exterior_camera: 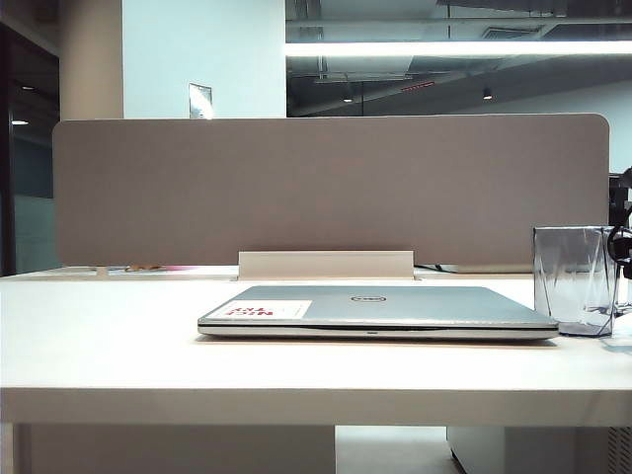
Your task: Pick up the water cup and place it on the right side of the laptop.
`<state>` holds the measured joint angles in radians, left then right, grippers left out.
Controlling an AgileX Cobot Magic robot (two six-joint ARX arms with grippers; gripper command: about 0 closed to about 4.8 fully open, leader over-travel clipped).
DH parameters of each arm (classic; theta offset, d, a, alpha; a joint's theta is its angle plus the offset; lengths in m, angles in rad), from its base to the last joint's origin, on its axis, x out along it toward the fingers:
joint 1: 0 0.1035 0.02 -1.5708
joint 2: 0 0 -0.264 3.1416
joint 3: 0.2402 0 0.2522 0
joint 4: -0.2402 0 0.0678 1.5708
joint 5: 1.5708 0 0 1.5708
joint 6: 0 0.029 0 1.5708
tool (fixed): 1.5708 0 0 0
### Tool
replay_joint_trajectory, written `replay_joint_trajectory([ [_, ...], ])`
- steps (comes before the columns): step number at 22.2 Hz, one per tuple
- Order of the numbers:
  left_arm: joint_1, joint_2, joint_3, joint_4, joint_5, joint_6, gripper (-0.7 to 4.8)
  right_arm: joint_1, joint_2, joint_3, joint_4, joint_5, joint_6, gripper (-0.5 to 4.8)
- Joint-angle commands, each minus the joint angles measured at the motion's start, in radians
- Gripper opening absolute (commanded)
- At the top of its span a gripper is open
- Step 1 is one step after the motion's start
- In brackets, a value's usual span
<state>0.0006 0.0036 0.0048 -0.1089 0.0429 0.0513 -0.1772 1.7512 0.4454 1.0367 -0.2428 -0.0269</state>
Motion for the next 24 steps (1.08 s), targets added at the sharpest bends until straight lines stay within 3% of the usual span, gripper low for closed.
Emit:
replay_joint_trajectory([
  [1, 0.001, 0.000, 0.003, 0.012, 0.006, -0.003, -0.04, 0.000, -0.017, 0.000, 0.030, -0.003, 0.011, 1.10],
  [22, 0.001, 0.000, 0.003, 0.004, 0.006, -0.003, -0.04, 0.000, -0.159, -0.108, -0.016, 0.004, 0.049, 1.17],
  [23, 0.001, 0.000, 0.003, 0.001, 0.006, -0.004, -0.04, 0.001, -0.195, -0.131, -0.016, 0.004, 0.077, 1.15],
  [24, 0.001, 0.000, 0.003, -0.004, 0.006, -0.004, -0.04, 0.000, -0.234, -0.154, -0.016, 0.004, 0.105, 0.80],
])
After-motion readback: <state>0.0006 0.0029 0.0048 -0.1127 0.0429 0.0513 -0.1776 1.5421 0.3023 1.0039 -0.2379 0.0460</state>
